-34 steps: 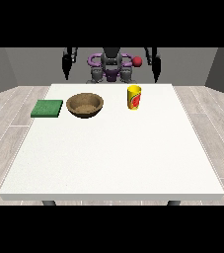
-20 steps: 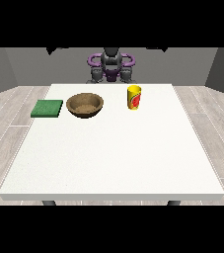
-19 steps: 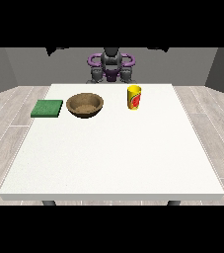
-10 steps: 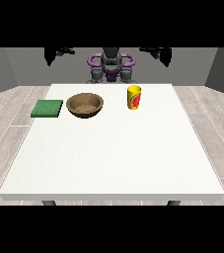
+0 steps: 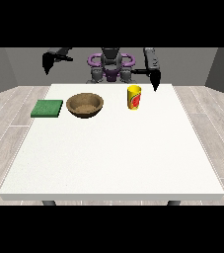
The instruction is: Pick the cup and pour the ball into the bowl, then pick the bowl and place it on the pad
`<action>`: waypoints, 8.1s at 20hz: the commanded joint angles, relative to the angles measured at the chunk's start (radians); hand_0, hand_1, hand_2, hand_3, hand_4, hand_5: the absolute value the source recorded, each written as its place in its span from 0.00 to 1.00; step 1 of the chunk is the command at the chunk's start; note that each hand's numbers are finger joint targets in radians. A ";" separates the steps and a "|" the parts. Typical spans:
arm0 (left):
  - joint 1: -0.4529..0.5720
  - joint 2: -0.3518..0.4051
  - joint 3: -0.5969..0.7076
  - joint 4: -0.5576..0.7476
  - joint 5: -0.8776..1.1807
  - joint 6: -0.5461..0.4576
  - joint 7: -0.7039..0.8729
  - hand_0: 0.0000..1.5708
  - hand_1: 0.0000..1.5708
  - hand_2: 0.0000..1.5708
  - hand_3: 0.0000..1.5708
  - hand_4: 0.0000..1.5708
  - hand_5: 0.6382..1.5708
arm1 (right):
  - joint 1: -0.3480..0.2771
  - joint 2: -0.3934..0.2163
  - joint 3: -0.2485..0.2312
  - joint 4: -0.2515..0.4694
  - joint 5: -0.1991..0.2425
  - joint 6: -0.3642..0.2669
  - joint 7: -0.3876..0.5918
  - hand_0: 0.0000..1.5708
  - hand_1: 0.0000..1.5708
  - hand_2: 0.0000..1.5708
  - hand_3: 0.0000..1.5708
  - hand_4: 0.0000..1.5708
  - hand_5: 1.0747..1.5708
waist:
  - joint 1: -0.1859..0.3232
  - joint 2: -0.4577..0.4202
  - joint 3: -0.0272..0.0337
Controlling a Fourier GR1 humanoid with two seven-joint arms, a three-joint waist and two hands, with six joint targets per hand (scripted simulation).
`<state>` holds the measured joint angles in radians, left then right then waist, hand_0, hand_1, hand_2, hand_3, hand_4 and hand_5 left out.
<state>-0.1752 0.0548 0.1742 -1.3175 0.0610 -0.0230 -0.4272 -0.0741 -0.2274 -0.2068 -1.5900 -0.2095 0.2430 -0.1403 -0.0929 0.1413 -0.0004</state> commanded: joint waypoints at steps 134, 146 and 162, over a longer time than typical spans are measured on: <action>-0.241 0.067 -0.188 -0.024 -0.152 0.091 0.265 0.00 0.00 0.00 0.00 0.00 0.99 | -0.466 0.034 -0.130 1.030 0.030 -0.172 -0.367 0.00 0.00 0.00 0.00 0.08 0.98 | 0.244 0.040 0.0010; -0.284 0.086 -0.201 -0.058 -0.134 0.034 0.215 0.00 0.00 0.00 0.00 0.42 0.96 | -0.316 -0.059 -0.058 1.076 0.237 -0.571 -0.294 1.00 1.00 1.00 0.99 0.60 0.97 | 0.363 0.132 -0.0054; -0.101 0.132 -0.055 0.210 -0.080 0.041 0.163 0.00 0.00 0.00 0.00 0.64 0.82 | -0.516 -0.150 0.102 0.878 0.318 -0.468 0.400 1.00 1.00 1.00 0.47 0.51 0.99 | 0.099 -0.241 -0.0005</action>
<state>-0.3116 0.1624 0.0820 -1.1381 -0.0303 0.0185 -0.2376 -0.5665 -0.3183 -0.1004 -0.6759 0.1253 -0.3122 0.1643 0.0667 -0.0700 -0.0044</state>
